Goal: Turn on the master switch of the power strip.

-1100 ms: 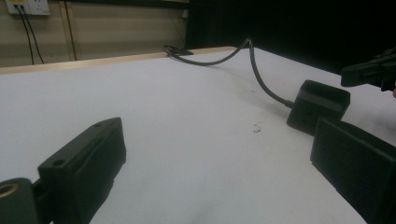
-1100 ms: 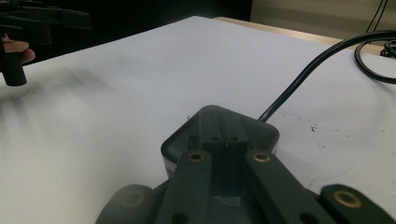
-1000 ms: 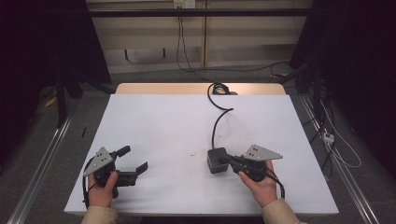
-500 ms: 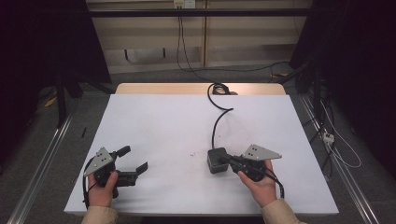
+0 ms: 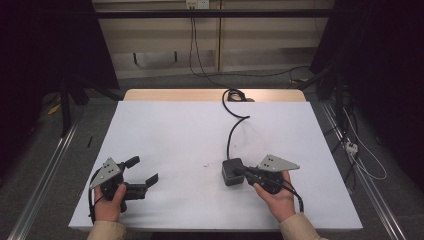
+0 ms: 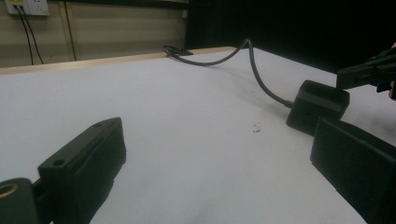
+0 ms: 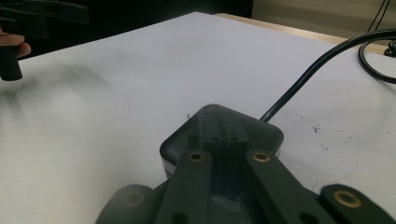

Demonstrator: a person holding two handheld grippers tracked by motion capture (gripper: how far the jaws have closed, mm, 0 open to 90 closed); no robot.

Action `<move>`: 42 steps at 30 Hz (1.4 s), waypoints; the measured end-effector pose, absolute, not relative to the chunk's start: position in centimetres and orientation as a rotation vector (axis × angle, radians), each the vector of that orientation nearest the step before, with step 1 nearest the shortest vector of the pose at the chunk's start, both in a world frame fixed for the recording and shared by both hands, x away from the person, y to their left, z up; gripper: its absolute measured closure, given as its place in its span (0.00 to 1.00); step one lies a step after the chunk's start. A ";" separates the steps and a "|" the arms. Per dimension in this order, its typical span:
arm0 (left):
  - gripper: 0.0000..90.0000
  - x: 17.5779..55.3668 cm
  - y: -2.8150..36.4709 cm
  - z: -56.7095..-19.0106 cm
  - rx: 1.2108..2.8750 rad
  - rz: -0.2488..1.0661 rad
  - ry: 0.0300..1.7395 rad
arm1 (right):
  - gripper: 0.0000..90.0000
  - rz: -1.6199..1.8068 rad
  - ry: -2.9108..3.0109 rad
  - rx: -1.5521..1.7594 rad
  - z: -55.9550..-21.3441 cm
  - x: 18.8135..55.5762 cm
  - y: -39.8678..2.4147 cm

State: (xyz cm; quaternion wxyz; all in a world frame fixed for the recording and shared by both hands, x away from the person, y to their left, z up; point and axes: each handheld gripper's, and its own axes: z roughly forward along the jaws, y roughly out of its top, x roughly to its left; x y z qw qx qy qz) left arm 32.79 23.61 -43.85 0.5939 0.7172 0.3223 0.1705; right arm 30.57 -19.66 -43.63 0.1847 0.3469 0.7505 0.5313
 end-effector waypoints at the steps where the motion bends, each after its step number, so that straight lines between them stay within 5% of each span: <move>1: 0.03 32.8 23.6 -43.9 1.665 0.394 0.752 | 1.00 1.501 2.115 0.977 -43.6 30.6 -19.7; 42: 0.03 32.5 23.8 -43.7 1.652 0.395 0.752 | 1.00 1.472 2.134 0.964 -43.9 30.8 -19.3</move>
